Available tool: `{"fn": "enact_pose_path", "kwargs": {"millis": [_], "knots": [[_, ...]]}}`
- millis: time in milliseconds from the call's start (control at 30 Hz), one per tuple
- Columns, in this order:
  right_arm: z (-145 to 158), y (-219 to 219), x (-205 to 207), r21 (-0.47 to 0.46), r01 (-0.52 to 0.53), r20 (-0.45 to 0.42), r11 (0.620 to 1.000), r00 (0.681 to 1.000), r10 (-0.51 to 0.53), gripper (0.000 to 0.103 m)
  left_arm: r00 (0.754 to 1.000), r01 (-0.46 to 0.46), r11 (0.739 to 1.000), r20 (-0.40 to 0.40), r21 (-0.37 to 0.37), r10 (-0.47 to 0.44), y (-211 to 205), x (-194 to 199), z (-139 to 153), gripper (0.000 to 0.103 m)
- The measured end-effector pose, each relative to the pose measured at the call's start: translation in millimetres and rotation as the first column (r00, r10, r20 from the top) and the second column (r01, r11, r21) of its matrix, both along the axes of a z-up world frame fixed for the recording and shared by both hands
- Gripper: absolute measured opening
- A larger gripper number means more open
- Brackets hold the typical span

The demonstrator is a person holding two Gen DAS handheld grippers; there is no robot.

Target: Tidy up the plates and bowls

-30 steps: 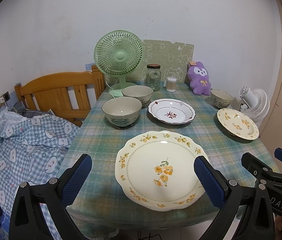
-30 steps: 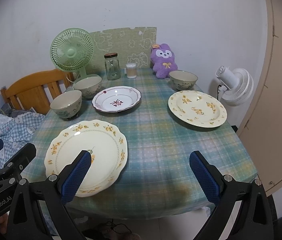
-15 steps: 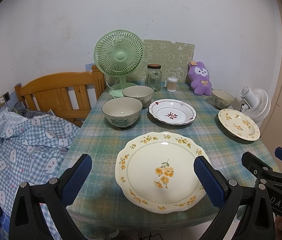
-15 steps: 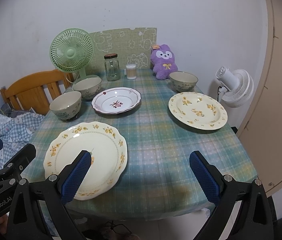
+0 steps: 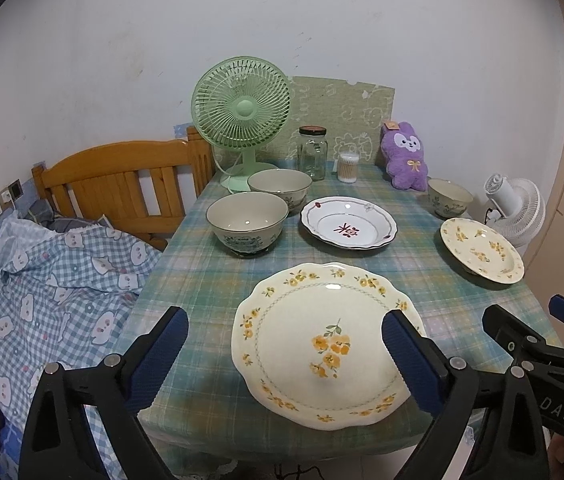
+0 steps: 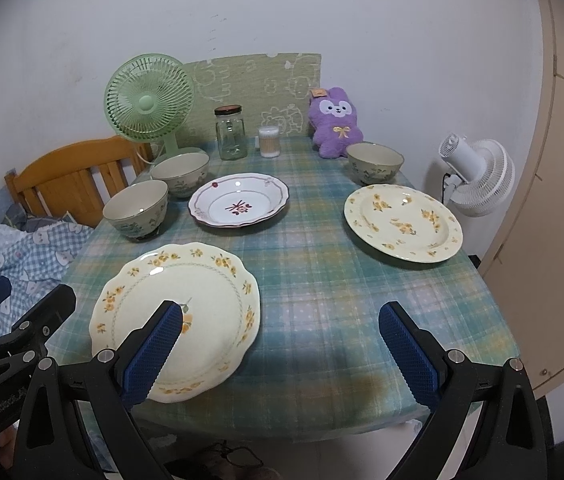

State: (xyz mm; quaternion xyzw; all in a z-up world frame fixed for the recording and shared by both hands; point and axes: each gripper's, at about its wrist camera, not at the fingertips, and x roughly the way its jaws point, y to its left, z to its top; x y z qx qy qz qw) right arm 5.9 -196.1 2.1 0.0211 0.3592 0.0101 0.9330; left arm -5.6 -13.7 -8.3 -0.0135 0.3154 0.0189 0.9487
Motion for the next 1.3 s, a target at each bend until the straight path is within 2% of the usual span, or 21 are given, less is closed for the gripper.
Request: {"fn": "enact_pose_path", "kwargs": {"millis": [100,500,733,800,1033,1100,1300], "knots": [[-1,4,3,-0.01,-0.016,-0.004,1.0,1.0,0.016,0.096,1.0,-0.009,1.0,-0.011,0.003,0.009,0,2,-2,0.096],[-17,19,35,0.011,-0.037,-0.074,0.999,0.997,0.038,0.094,0.997,-0.025,0.999,-0.078,0.026,0.027,5,26,-13,0.091],[-31,36,62,0.006,-0.051,-0.134,0.999,0.99,0.051,0.088,0.991,-0.021,0.999,-0.133,0.029,0.024,16,52,-24,0.09],[-37,40,71,0.008,-0.052,-0.159,0.999,0.986,0.053,0.084,0.988,-0.013,1.0,-0.157,0.022,0.017,20,60,-28,0.087],[-60,55,101,-0.009,-0.04,-0.258,0.999,0.965,0.037,0.08,0.968,-0.002,1.0,-0.25,0.0,0.002,30,91,-50,0.082],[-68,57,108,-0.015,-0.028,-0.29,0.999,0.957,0.022,0.079,0.958,0.009,1.0,-0.288,-0.016,-0.013,33,100,-59,0.077],[-88,61,126,-0.037,0.013,-0.373,0.999,0.928,-0.026,0.074,0.926,0.023,0.999,-0.376,-0.048,-0.04,41,123,-80,0.07]]}}
